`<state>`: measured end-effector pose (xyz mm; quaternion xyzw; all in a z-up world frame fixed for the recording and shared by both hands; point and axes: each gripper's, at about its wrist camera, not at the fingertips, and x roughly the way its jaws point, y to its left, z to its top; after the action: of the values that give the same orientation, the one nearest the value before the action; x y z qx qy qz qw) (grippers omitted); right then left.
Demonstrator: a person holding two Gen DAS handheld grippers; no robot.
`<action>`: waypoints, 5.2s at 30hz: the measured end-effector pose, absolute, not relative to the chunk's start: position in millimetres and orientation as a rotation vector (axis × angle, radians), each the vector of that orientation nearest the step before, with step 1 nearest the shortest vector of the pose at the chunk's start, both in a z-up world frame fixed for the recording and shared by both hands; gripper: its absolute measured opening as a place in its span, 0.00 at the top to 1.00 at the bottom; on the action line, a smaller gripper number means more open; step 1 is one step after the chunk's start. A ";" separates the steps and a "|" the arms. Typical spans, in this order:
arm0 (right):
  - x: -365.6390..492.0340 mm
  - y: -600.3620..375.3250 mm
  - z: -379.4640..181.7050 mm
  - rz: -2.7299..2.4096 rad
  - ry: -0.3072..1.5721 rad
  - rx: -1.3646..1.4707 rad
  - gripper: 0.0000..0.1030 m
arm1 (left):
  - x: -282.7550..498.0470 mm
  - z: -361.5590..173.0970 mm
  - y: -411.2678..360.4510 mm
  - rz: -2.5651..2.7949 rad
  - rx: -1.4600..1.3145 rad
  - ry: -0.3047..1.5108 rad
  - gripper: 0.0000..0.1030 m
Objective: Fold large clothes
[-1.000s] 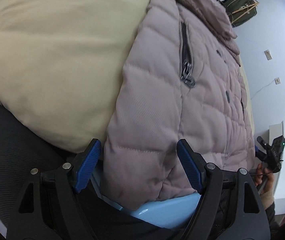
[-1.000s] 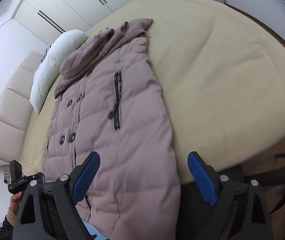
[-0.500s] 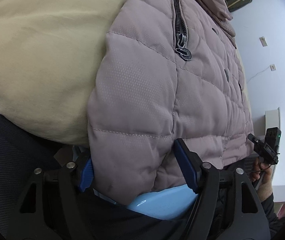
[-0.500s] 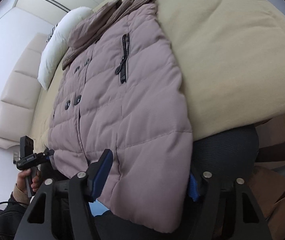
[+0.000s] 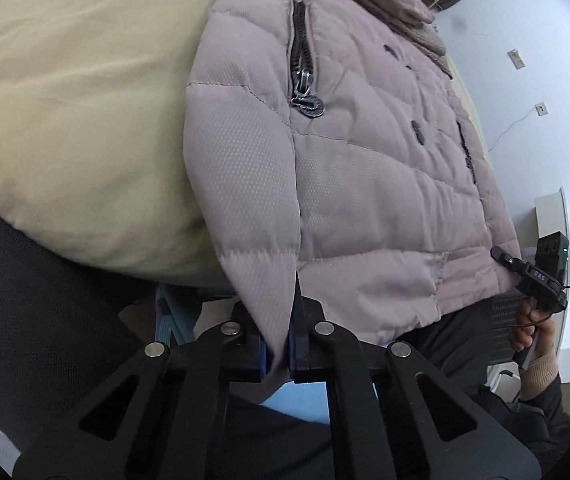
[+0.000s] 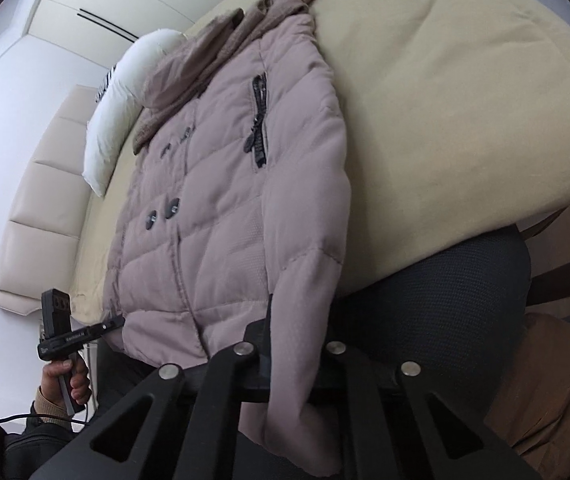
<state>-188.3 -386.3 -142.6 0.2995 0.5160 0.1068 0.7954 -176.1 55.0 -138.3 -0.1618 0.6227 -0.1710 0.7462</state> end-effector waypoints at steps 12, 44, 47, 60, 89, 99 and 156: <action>-204.5 -389.3 -84.1 0.347 0.939 0.703 0.92 | -190.7 -70.0 95.5 -0.477 -0.682 1.273 0.97; 265.1 -459.9 -114.5 0.122 0.779 0.962 0.74 | 284.0 -48.4 143.5 -0.227 -0.998 0.915 0.92; 241.1 -465.7 -93.4 0.100 0.711 0.941 0.37 | 259.9 -25.3 158.0 -0.152 -0.902 0.846 0.92; 259.8 -253.2 -57.5 0.174 0.871 0.045 0.51 | 237.4 12.1 -57.2 -0.253 -0.090 0.847 0.92; 347.6 -264.0 -157.0 0.114 0.844 0.051 0.51 | 342.2 -132.2 -61.4 -0.162 -0.002 0.902 0.92; 342.6 -258.5 -155.8 0.098 0.810 0.029 0.51 | 315.4 -127.4 -62.9 -0.174 -0.025 0.901 0.92; 181.0 -431.0 -96.0 0.176 0.812 0.542 0.00 | 139.0 -104.7 148.5 -0.133 -0.565 0.943 0.07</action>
<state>181.0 -431.0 -96.0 0.2599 0.3897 0.0844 0.8795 139.0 148.5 -104.7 -0.2684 0.4479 -0.0630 0.8505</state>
